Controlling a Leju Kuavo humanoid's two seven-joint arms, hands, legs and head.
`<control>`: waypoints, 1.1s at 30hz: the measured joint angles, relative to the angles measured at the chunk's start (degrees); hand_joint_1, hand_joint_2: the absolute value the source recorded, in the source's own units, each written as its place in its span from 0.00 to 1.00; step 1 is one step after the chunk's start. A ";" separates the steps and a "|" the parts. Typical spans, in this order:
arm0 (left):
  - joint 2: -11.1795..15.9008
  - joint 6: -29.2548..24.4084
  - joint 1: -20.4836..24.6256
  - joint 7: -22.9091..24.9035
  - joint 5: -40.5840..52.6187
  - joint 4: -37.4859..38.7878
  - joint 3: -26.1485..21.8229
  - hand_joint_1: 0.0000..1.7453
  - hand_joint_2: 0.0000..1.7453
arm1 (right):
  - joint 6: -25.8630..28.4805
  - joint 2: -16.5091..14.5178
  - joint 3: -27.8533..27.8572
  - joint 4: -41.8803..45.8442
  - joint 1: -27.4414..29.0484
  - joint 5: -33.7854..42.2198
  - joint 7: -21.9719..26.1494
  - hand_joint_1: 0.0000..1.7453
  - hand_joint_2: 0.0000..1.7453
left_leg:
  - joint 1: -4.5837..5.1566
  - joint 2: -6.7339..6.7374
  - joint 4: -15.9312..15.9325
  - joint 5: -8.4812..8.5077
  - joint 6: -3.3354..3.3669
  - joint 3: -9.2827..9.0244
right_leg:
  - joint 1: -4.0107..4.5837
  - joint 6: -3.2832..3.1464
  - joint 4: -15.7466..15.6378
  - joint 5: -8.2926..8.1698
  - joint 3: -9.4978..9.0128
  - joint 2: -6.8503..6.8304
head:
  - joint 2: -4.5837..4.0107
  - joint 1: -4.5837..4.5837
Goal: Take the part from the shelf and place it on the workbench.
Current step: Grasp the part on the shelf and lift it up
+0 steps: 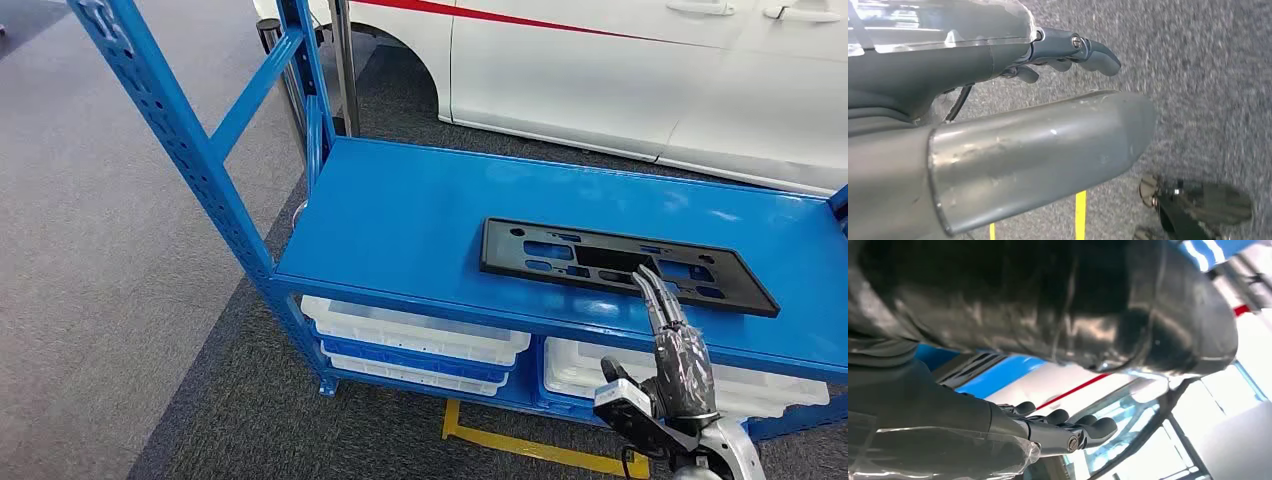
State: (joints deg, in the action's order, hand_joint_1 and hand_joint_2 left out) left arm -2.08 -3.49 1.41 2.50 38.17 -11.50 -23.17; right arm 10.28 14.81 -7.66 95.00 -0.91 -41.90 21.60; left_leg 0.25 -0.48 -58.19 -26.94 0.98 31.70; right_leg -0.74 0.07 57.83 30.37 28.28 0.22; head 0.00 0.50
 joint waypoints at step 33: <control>-0.44 2.31 1.87 0.38 4.53 0.00 0.79 0.00 0.00 | 2.55 2.92 -5.78 -40.02 -31.39 -11.90 -8.35 0.00 1.00 | 0.05 -0.09 -0.06 0.14 0.19 0.07 | -0.03 0.17 0.00 -0.12 0.04 -0.07 | 0.00 0.00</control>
State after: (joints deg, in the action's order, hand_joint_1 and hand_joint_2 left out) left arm -2.51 -1.18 3.28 2.89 42.70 -11.50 -22.38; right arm 12.83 17.73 -13.44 54.99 -32.30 -53.80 13.25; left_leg 0.30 -0.57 -58.25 -26.80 1.16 31.77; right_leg -0.77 0.24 57.84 30.25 28.32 0.15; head 0.00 0.50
